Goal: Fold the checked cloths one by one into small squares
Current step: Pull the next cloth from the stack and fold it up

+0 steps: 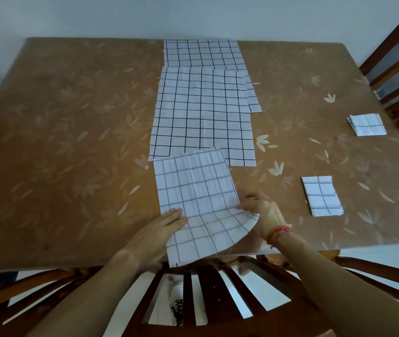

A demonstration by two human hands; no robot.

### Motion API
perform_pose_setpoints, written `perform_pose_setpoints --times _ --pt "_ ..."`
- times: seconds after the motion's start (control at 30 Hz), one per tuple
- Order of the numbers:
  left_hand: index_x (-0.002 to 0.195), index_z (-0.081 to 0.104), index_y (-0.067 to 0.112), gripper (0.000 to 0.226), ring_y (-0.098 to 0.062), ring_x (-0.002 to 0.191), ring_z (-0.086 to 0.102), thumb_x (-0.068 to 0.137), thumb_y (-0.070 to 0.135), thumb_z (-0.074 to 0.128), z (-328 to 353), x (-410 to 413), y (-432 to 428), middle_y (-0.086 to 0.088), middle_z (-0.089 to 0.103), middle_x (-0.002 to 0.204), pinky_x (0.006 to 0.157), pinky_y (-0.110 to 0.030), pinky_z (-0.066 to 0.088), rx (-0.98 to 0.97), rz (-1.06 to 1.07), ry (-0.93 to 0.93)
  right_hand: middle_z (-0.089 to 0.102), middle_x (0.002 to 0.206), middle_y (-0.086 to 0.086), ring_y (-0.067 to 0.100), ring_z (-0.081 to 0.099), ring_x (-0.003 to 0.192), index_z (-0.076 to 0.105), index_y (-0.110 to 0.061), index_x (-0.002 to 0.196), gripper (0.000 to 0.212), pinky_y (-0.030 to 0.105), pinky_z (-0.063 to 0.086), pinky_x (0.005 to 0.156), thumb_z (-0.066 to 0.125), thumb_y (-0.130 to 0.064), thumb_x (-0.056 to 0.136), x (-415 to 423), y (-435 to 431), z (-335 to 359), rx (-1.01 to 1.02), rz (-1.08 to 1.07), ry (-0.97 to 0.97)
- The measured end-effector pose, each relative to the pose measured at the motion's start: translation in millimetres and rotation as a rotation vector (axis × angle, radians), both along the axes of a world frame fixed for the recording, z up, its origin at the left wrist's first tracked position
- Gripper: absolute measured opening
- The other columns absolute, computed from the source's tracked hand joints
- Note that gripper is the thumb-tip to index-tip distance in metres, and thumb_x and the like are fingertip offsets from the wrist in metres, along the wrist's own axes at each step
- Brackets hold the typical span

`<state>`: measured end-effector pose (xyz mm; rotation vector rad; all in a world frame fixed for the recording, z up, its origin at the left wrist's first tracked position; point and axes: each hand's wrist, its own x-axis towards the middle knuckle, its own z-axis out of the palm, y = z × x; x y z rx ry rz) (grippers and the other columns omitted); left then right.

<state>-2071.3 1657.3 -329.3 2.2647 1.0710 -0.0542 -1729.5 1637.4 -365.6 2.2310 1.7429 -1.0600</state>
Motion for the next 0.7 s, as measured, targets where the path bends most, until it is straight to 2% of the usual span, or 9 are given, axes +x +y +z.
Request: perform_pose_setpoints --times 0.07,0.13,0.2,0.27,0.3,0.37,0.5,0.57,0.7 --pt "0.153 0.020 0.022 0.088 -0.004 0.146 0.002 0.082 0.004 0.069 -4 -11 -4 0.012 0.004 0.157 0.121 -0.029 0.013 0.031 0.010 -0.012 0.064 0.114 -0.003 0.021 0.058 0.110 0.076 -0.019 0.078 0.022 0.030 0.052 0.088 0.072 -0.016 0.057 -16 6 16 0.150 0.014 0.157" --pt "0.151 0.028 0.016 0.077 -0.011 0.146 0.016 0.086 0.004 0.067 -7 -17 -6 0.005 0.018 0.158 0.120 -0.033 0.019 0.081 0.079 -0.043 0.071 0.096 -0.002 0.036 0.057 0.115 0.077 -0.019 0.066 0.012 0.029 0.058 0.071 0.072 -0.012 0.058 -33 20 41 0.148 -0.049 0.335" --pt "0.147 0.038 0.011 0.061 -0.017 0.142 0.030 0.090 -0.003 0.057 -7 -18 -5 -0.003 0.035 0.153 0.118 -0.031 0.022 0.145 0.164 -0.072 0.069 0.092 0.008 0.039 0.052 0.120 0.079 -0.014 0.084 0.023 0.019 0.054 0.050 0.070 0.003 0.071 -40 31 36 0.015 -0.146 0.320" --pt "0.142 0.046 0.009 0.058 -0.021 0.137 0.040 0.087 -0.004 0.061 -7 -19 -5 -0.006 0.045 0.147 0.113 -0.027 0.025 0.186 0.183 -0.072 0.059 0.123 0.021 0.039 0.049 0.124 0.061 0.001 0.124 0.039 0.016 0.054 0.055 0.055 0.009 0.086 -39 34 36 -0.063 -0.048 0.304" --pt "0.140 0.048 0.009 0.061 -0.023 0.134 0.044 0.083 -0.003 0.066 -8 -19 -4 -0.007 0.048 0.145 0.111 -0.028 0.027 0.193 0.171 -0.061 0.055 0.130 0.019 0.038 0.049 0.126 0.057 0.003 0.128 0.040 0.014 0.054 0.069 0.056 0.007 0.088 -40 30 40 -0.055 0.029 0.216" --pt "0.138 0.051 0.010 0.068 -0.024 0.130 0.048 0.076 0.002 0.076 -12 -22 -3 -0.008 0.051 0.141 0.109 -0.031 0.033 0.177 0.158 -0.052 0.056 0.125 0.001 0.027 0.057 0.119 0.067 0.001 0.113 0.032 0.008 0.044 0.089 0.066 0.003 0.081 -44 33 43 0.001 0.030 0.233" --pt "0.119 0.062 0.011 0.040 -0.022 0.117 0.056 0.081 0.002 0.069 1 -15 1 -0.006 0.061 0.128 0.099 -0.036 0.047 0.165 0.237 -0.107 0.057 0.123 -0.001 0.024 0.056 0.120 0.066 -0.006 0.113 0.030 0.014 0.049 0.082 0.062 -0.007 0.083 -45 30 52 -0.026 -0.022 0.249" --pt "0.113 0.064 0.012 0.030 -0.017 0.108 0.058 0.087 -0.001 0.061 7 -11 4 -0.001 0.065 0.116 0.088 -0.023 0.047 0.140 0.303 -0.140 0.070 0.101 -0.004 0.019 0.066 0.101 0.066 -0.028 0.081 0.013 0.024 0.052 0.079 0.068 -0.016 0.076 -42 31 51 0.170 -0.083 0.250" --pt "0.103 0.066 0.015 0.012 0.000 0.079 0.056 0.095 0.013 0.058 18 -7 17 0.007 0.067 0.091 0.073 0.000 0.032 0.101 0.437 -0.135 0.062 0.076 -0.007 0.019 0.064 0.081 0.057 -0.032 0.069 0.021 0.022 0.043 0.066 0.069 -0.023 0.083 -43 36 53 0.125 -0.145 0.232"
